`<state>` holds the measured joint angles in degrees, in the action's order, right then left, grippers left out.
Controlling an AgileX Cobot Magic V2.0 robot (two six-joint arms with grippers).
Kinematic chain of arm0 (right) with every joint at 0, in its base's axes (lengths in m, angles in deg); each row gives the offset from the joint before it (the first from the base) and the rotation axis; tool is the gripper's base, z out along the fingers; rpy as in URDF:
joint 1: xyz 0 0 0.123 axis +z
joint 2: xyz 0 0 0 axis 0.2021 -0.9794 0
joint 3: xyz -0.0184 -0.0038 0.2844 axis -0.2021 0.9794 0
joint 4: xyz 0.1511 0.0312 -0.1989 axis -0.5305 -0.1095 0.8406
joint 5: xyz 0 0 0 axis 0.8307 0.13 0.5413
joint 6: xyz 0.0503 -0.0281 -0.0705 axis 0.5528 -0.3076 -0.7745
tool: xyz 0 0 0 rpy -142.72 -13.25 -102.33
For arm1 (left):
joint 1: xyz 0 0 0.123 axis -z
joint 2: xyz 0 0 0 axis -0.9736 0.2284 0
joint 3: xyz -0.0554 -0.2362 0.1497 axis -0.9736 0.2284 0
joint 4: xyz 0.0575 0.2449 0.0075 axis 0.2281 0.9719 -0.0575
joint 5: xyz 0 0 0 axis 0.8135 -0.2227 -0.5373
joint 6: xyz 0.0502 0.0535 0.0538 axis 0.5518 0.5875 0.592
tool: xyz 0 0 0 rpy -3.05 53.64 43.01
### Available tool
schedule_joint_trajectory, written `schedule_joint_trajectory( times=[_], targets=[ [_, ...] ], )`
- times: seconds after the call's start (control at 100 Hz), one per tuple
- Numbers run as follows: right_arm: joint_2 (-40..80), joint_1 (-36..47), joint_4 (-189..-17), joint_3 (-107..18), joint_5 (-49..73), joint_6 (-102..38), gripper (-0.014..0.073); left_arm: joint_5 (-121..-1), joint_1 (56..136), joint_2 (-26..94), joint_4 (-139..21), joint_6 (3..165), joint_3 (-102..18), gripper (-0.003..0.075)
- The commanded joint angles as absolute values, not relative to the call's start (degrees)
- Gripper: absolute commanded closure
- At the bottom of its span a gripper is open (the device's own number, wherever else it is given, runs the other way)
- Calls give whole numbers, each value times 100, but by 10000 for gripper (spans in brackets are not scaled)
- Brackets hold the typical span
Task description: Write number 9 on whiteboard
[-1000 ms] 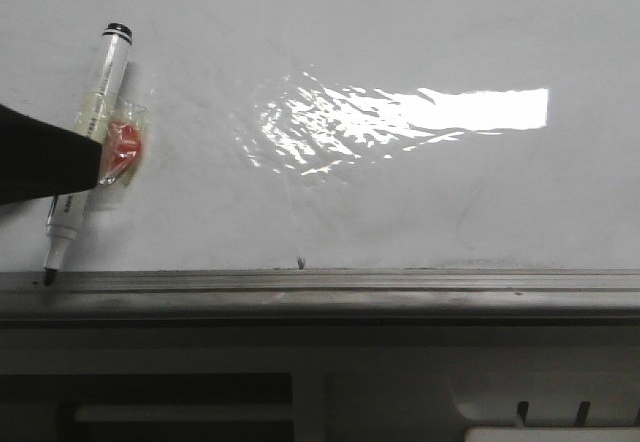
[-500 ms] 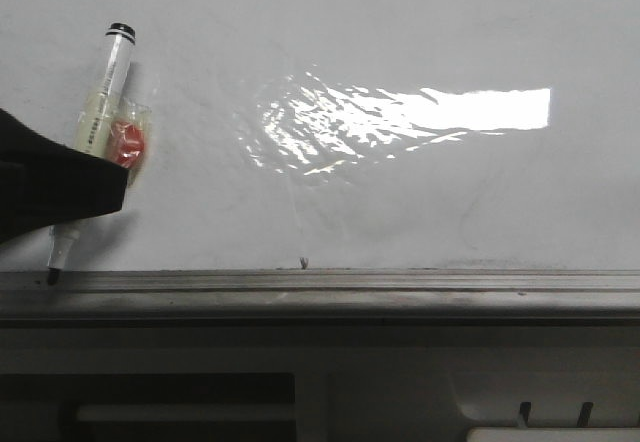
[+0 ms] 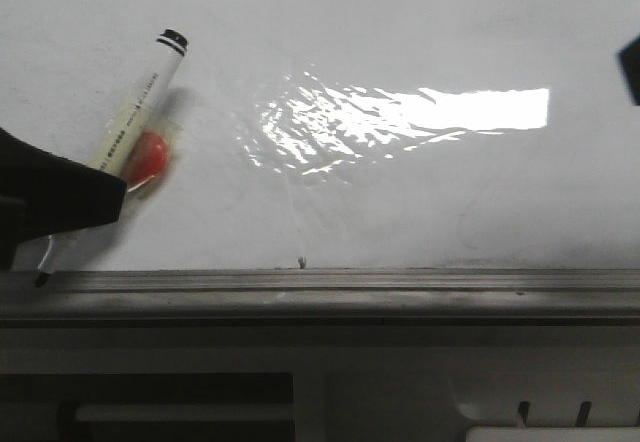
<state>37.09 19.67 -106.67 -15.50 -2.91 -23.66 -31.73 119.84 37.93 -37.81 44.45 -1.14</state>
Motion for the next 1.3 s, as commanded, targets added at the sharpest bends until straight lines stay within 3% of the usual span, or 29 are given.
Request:
schedule_joint_trajectory(
  times=[0.0,0.07,0.13,0.57,0.96,1.1,1.29],
  targets=[
    [3151,2519,-10745,-2080,138,-2672,428,-2805,12091,3760,-3292,4450,-274,740],
    [2719,3027,-10745,-2339,261,-2703,324,-2805,12122,3760,-2793,4450,-274,740],
    [2424,3318,-10735,-2506,426,-2703,298,-2805,12150,3760,-2438,4450,-274,740],
    [1611,3738,-10736,-3286,615,-2703,299,-1737,12237,3760,-671,4450,-274,740],
    [1453,3738,-10774,-3286,693,-2703,300,-1410,12237,3760,-357,4450,-274,740],
    [1346,3738,-10789,-3286,705,-2703,358,-1410,12237,3760,-357,4450,-274,740],
    [1347,3738,-10789,-3286,705,-2703,538,-1410,12237,3760,-357,4450,-274,740]
  ],
)
